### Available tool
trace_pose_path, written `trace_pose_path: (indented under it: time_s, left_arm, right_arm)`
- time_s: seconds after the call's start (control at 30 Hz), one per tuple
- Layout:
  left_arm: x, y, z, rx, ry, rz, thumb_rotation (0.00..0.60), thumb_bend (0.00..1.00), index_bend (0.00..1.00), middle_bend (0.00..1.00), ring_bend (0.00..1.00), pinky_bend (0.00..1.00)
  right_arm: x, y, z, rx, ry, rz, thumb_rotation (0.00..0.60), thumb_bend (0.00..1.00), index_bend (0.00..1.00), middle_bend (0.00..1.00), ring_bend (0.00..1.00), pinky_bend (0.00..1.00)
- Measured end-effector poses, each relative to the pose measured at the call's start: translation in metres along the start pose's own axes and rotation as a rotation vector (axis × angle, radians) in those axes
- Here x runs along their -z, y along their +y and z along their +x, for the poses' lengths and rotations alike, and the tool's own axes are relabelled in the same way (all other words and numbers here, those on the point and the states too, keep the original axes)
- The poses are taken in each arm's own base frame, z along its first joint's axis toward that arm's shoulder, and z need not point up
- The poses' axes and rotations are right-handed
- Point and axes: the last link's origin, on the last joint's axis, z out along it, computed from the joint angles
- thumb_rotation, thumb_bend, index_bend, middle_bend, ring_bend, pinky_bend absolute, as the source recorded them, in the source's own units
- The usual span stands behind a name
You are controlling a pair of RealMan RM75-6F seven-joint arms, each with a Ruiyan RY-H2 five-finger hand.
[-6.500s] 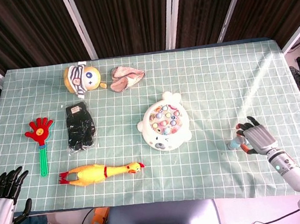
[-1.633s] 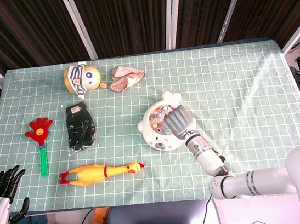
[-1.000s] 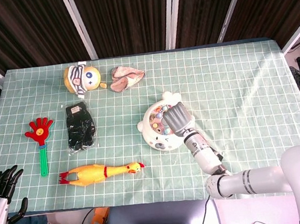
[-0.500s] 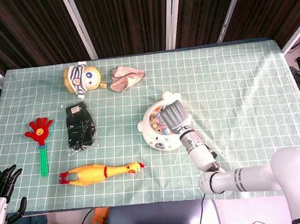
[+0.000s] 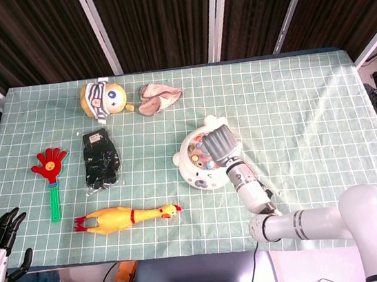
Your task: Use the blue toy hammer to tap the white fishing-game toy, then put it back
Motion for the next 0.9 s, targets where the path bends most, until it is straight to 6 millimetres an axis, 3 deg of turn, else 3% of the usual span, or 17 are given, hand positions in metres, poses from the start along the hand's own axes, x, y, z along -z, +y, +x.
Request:
trace_pose_path:
  time_s: [0.33, 0.9]
  left_arm:
    - [0.000, -0.005, 0.001, -0.004, 0.000, 0.024, 0.600, 0.47, 0.00, 0.00, 0.00, 0.02]
    - [0.000, -0.010, 0.004, 0.001, 0.000, 0.044, 0.600, 0.47, 0.00, 0.00, 0.00, 0.02]
  right_arm:
    - [-0.014, 0.003, 0.009, -0.055, 0.051, -0.042, 0.600, 0.69, 0.94, 0.65, 0.66, 0.64]
    - [-0.037, -0.017, -0.005, -0.006, -0.032, -0.070, 0.600, 0.69, 0.93, 0.65, 0.65, 0.64]
